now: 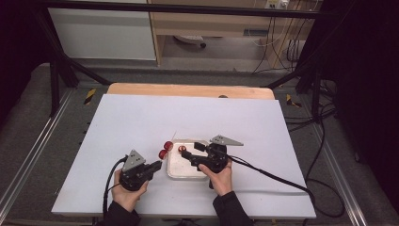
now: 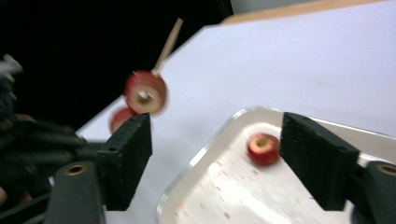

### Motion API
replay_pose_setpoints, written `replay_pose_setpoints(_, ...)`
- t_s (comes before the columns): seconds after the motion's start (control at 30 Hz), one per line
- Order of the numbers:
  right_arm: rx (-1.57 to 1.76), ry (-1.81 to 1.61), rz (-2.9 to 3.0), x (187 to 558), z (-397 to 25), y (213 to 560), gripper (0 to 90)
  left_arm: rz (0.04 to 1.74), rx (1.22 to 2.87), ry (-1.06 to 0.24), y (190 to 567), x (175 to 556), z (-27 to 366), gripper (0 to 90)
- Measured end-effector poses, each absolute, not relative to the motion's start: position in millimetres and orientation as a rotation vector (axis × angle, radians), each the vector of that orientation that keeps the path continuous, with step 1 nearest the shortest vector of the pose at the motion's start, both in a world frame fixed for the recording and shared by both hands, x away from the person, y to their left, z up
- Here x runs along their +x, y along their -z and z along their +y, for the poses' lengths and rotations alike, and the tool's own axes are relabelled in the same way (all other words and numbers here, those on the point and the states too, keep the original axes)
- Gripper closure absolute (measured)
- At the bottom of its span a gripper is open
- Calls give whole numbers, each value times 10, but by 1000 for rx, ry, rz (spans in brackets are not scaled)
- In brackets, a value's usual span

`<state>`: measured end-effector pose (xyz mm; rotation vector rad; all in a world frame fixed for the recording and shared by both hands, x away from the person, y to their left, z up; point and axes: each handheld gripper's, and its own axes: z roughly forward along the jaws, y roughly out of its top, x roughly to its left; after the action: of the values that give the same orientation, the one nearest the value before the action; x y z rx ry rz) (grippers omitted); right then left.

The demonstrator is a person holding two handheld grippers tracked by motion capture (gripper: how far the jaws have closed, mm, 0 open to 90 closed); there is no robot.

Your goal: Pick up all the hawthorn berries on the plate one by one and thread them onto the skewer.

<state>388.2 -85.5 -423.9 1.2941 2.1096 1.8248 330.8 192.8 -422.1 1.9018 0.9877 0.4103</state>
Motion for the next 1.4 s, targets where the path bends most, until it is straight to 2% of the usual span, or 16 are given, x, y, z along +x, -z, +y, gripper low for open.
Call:
replay_pose_setpoints(0.37, 1171, -1449, 2406, 4052, -877, 4108, 123, 932, 1999, -400, 4233, 3279, 2202, 885)
replay_pose_setpoints(0.63, 1054, -1150, 2602, 4283, -705, 3933, 139, 928, 2023, -380, 4284, 3298, 2295, 885)
replay_pose_setpoints(0.87, 964, -919, 2768, 4482, -454, 3934, 141, 928, 2035, -375, 4309, 3325, 2329, 884)
replay_pose_setpoints(1.07, 964, -846, 2815, 4669, -309, 3966, 198, 930, 2033, -371, 4312, 3331, 2331, 884)
replay_pose_setpoints(1.4, 884, -744, 2890, 4815, -153, 4015, 365, 928, 2043, -373, 4318, 3336, 2311, 884)
